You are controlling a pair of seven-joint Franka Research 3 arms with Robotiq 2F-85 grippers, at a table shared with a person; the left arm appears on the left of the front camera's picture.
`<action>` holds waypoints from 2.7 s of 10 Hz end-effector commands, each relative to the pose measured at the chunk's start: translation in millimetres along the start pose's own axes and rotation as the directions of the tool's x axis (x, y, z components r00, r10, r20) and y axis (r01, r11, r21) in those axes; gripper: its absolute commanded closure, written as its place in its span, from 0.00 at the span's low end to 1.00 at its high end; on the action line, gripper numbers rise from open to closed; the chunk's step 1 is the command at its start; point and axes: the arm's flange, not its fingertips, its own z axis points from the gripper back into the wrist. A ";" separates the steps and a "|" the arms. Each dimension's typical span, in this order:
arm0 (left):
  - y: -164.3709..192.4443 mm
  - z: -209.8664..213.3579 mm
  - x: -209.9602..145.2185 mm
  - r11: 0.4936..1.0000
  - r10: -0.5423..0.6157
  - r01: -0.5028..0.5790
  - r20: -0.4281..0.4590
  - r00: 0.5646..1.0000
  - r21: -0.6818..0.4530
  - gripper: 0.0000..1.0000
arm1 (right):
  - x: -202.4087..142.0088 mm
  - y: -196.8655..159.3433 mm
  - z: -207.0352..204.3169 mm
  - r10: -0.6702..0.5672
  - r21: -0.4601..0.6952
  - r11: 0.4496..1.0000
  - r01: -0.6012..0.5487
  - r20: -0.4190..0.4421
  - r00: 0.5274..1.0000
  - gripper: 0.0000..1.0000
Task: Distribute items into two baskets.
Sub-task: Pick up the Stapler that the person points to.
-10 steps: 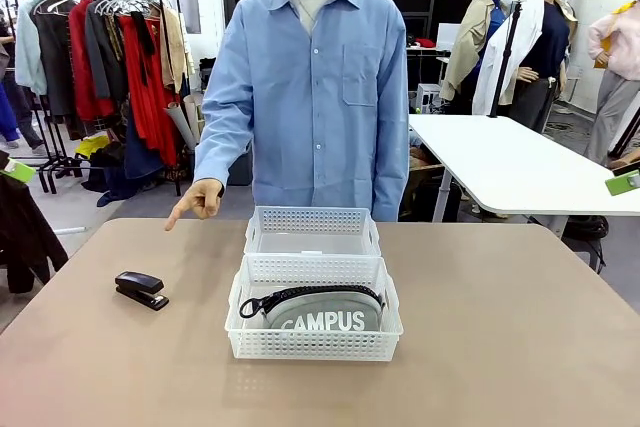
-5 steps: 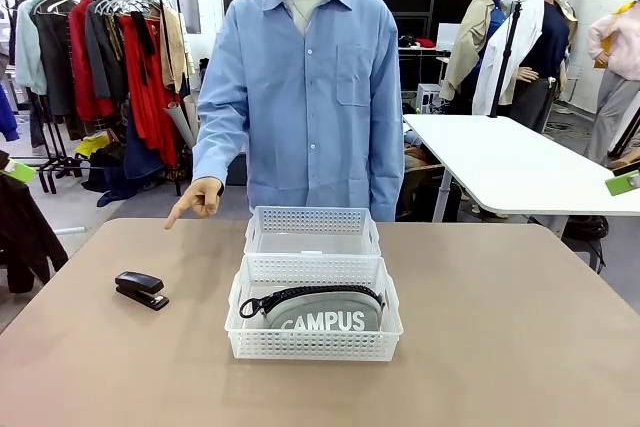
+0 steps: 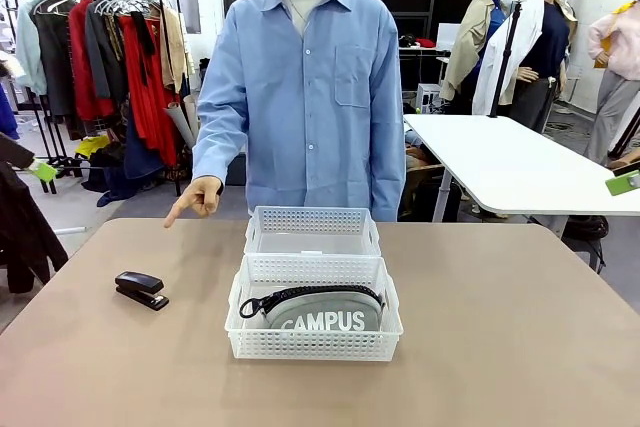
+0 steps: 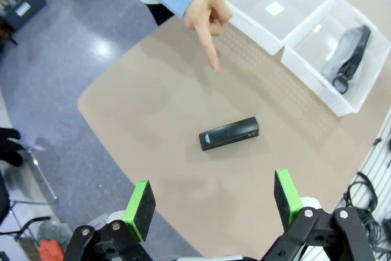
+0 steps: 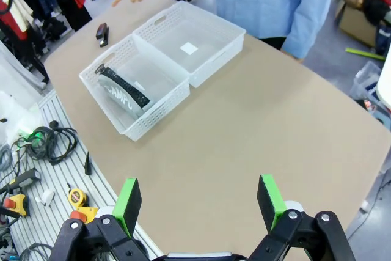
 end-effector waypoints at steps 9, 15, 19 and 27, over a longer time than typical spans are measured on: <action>27.7 -93.1 63.5 0.931 -0.357 0.321 -0.254 0.899 -0.175 0.00 | 0.8 -0.3 0.6 0.008 0.009 1.000 -0.008 0.016 1.000 0.00; 18.3 -168.2 74.4 0.769 -0.638 0.525 -0.391 0.663 -0.365 0.00 | 0.8 -0.3 0.6 0.008 0.009 1.000 -0.008 0.016 1.000 0.00; 17.1 -198.8 59.3 0.703 -0.710 0.595 -0.334 0.620 -0.390 0.00 | 0.8 -0.3 0.6 0.008 0.009 1.000 -0.008 0.016 1.000 0.00; -6.0 -244.7 31.8 0.638 -0.765 0.625 -0.274 0.583 -0.450 0.00 | 0.8 -0.3 0.6 0.008 0.009 1.000 -0.008 0.016 1.000 0.00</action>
